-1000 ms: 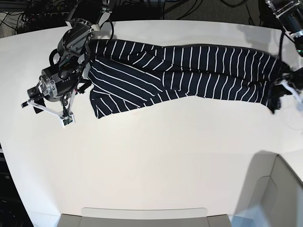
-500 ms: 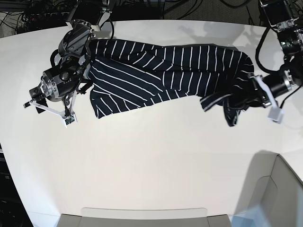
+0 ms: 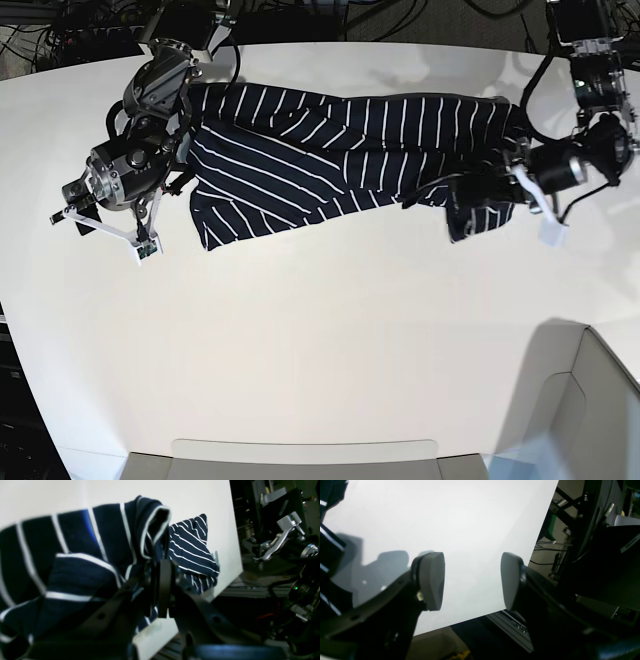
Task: Fold the T-shirt properly
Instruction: 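Fold the held strip end inward toward the right gripper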
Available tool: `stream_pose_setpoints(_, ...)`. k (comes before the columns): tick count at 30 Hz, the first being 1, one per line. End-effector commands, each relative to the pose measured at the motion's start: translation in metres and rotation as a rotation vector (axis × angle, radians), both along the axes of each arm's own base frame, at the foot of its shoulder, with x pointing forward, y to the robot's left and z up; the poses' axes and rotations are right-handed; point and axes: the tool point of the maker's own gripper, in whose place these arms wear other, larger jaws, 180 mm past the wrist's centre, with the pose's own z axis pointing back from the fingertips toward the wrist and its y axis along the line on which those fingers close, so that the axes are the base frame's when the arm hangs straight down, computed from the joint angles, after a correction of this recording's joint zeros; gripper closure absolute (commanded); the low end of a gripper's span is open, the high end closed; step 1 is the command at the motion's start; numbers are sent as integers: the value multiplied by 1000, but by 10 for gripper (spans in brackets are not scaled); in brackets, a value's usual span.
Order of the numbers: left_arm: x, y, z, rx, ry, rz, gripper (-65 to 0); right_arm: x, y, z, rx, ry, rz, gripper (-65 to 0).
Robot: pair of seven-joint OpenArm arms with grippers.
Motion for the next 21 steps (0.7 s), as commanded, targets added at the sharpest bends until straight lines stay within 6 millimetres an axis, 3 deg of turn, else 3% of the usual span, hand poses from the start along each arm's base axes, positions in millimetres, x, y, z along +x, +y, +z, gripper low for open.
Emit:
stream_pose_setpoints(1, 2, -9, 11, -63, 6, 3, 0, 4, -2, 9, -15, -22, 1, -350)
stream_pose_setpoints(7, -6, -47, -2, -168, 141, 6, 0, 4, -2, 10, -15, -23, 1, -350)
stream_pose_setpoints(11, -3, -61, -1, -186, 197, -6, 0, 4, -2, 10, -15, -23, 1, -350)
stream_pose_setpoints(21, 3, -63, -2, -217, 329, 76, 0, 4, -2, 9, -15, -22, 1, -350)
